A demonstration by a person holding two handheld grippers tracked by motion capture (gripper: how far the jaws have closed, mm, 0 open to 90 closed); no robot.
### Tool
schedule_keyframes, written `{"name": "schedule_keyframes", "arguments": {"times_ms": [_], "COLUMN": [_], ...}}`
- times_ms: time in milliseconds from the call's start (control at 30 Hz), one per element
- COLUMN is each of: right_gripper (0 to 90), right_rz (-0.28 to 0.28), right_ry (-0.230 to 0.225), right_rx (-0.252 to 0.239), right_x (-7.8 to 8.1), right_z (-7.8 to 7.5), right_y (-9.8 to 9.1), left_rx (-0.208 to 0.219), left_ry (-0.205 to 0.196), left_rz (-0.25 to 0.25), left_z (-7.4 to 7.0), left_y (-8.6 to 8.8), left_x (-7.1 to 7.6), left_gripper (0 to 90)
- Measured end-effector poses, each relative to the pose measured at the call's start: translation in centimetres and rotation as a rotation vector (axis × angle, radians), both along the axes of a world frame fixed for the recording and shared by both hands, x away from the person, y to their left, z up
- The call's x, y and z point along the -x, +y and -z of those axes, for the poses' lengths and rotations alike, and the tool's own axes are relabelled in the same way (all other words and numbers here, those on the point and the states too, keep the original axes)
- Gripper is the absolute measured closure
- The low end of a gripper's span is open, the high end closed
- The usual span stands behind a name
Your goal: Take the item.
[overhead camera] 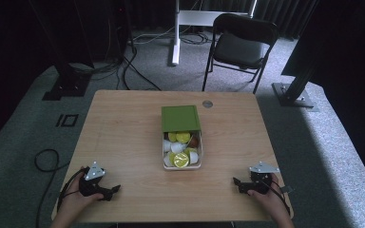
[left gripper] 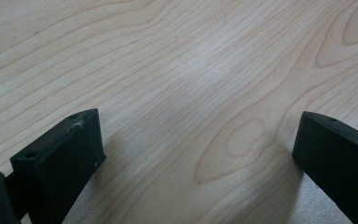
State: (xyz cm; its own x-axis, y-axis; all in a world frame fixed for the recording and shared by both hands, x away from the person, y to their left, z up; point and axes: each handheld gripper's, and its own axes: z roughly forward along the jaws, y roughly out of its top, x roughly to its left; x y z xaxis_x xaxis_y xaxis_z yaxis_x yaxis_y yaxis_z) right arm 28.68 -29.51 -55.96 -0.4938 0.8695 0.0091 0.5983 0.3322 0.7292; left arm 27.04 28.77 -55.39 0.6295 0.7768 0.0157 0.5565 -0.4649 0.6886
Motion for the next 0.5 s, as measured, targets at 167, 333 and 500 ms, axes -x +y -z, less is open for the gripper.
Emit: {"name": "schedule_keyframes", "arguments": {"times_ms": [167,333,500], "right_gripper": [13.7,13.8,13.8], "right_rz": [0.018,0.038,0.062], "right_ry": [-0.002,0.011,0.007], "right_rx": [-0.006,-0.034,-0.035], "right_x": [-0.02,-0.31,-0.57], "right_z": [-0.02,-0.14,-0.36], "right_y": [-0.06,-0.18,-0.09], "left_rx": [0.0,0.0,0.0], "left_ry": [0.0,0.0,0.0], "left_rz": [0.0,0.0,0.0], "left_z": [0.0,0.0,0.0], "left_y": [0.0,0.0,0.0], "left_x": [0.0,0.0,0.0], "left_gripper": [2.7,2.8,2.7]}}
